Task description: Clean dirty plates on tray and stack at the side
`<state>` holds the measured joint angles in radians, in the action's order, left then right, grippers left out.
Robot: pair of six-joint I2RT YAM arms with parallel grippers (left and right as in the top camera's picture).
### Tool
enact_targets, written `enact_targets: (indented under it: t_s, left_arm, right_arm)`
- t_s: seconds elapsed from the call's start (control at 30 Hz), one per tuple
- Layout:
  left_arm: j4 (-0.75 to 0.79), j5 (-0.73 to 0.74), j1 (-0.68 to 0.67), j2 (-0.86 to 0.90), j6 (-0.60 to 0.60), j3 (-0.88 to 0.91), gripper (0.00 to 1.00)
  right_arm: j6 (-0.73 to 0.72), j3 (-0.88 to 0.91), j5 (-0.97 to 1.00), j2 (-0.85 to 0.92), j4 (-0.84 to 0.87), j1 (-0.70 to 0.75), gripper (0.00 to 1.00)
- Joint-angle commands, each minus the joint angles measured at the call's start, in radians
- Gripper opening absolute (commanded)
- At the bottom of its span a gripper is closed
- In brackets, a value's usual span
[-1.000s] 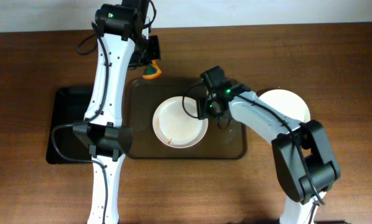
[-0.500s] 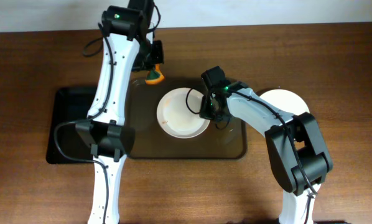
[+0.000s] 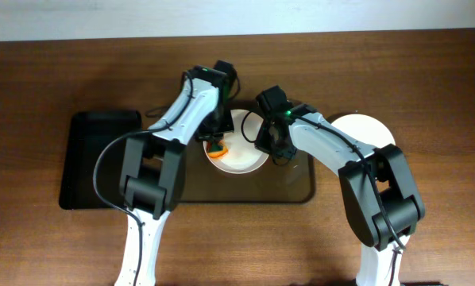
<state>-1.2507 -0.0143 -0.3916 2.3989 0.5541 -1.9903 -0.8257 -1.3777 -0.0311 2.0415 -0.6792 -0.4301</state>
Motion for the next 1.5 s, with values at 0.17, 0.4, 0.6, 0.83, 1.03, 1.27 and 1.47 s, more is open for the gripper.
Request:
enact_targets:
  t_s: [0.17, 0.4, 0.6, 0.83, 1.03, 1.27, 1.47]
  left_arm:
    - [0.121, -0.584, 0.008, 0.093, 0.244, -0.047, 0.0]
    - [-0.024, 0.46, 0.015, 0.093, -0.513, -0.047, 0.0]
    - [0.1, 0.51, 0.108, 0.093, -0.457, -0.047, 0.0]
    - [-0.156, 0.31, 0.153, 0.092, -0.356, -0.777, 0.0]
    - [-0.437, 0.174, 0.226, 0.092, -0.336, -1.05, 0.0]
    - [-0.438, 0.36, 0.223, 0.092, -0.366, -1.049, 0.0]
    - [-0.438, 0.347, 0.196, 0.092, -0.369, -0.961, 0.0]
  right_arm:
    - [0.003, 0.038, 0.069, 0.048, -0.014, 0.007, 0.04]
    - [0.01, 0.038, 0.069, 0.048, -0.016, 0.007, 0.04]
    - [0.01, 0.038, 0.066, 0.048, -0.017, 0.007, 0.04]
    - [0.021, 0.038, 0.066, 0.048, -0.02, 0.007, 0.04]
    - [0.381, 0.01, -0.22, -0.022, -0.001, 0.013, 0.04]
    - [0.393, 0.011, 0.317, -0.538, -0.351, -0.026, 0.04]
    - [0.403, 0.011, 1.172, -0.515, -0.353, -0.38, 0.04]
